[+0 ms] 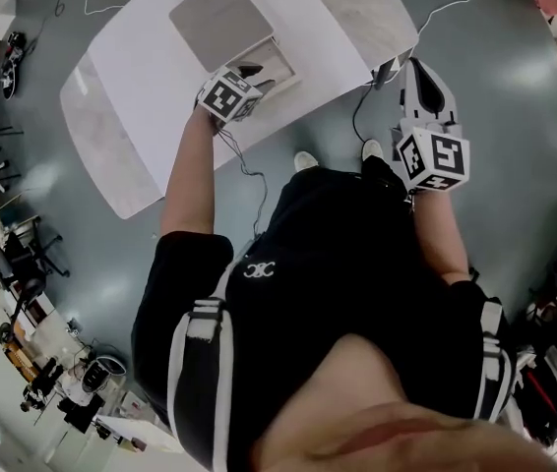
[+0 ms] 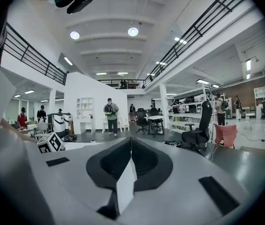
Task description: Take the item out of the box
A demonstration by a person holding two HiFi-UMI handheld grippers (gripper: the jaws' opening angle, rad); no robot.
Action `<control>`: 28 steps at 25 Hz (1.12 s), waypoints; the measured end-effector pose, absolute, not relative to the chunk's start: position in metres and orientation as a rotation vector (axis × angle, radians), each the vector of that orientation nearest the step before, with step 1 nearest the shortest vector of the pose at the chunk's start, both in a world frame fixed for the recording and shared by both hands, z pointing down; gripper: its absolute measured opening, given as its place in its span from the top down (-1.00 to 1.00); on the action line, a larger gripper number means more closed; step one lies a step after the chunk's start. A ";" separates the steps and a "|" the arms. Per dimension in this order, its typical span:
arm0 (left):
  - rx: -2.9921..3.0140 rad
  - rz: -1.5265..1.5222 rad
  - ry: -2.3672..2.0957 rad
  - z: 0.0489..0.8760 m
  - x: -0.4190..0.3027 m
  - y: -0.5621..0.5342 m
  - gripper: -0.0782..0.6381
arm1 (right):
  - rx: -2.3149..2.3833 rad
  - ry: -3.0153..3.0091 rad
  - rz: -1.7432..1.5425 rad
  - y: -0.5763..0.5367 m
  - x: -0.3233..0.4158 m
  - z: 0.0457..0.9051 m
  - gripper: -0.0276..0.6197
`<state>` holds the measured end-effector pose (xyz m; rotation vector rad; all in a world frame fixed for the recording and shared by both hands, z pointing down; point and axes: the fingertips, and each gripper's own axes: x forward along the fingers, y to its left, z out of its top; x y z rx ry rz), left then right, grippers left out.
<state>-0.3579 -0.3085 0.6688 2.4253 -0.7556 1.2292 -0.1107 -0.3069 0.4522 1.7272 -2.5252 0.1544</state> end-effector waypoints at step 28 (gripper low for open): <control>2.175 1.689 -0.437 0.748 -0.342 -0.328 0.38 | 1.717 -2.464 0.228 -0.326 -0.070 0.463 0.87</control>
